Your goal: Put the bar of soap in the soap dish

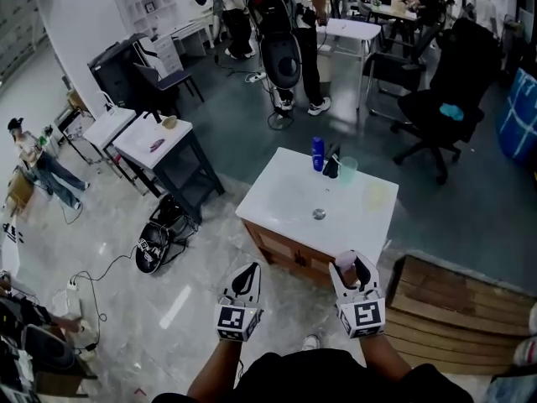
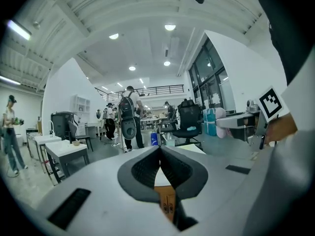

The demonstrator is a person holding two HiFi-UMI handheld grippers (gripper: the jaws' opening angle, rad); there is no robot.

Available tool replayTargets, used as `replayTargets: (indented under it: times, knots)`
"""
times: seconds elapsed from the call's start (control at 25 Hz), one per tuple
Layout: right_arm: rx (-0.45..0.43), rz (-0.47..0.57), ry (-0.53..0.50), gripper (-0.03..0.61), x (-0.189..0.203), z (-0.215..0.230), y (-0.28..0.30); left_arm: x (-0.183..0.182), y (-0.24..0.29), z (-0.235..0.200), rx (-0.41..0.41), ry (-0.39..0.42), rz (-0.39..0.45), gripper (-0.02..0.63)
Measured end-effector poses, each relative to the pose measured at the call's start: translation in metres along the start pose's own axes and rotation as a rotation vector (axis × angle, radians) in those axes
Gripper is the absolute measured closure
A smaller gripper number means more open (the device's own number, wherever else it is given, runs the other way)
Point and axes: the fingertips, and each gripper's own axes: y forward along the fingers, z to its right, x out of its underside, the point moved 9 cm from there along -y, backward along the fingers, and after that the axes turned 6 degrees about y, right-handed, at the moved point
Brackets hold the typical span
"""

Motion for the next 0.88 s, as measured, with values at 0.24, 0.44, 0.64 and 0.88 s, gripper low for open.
replayTargets:
  times: [0.24,0.44,0.64,0.88]
  knots:
    - [0.006,0.002,0.030,0.356,0.002,0.016,0.016,-0.005,0.025,-0.001,0.009,0.008,0.010,0.595]
    - [0.021,0.009,0.002,0.356,0.000,0.028,0.037,-0.001,0.056,-0.007,0.047,0.015,0.010,0.595]
    - [0.061,0.010,0.000,0.356,-0.002,0.038,0.066,-0.002,0.095,-0.024,0.078,0.012,0.022,0.595]
    - [0.132,0.013,0.011,0.356,-0.007,0.056,0.111,-0.009,0.150,-0.050,0.148,0.024,0.030,0.595]
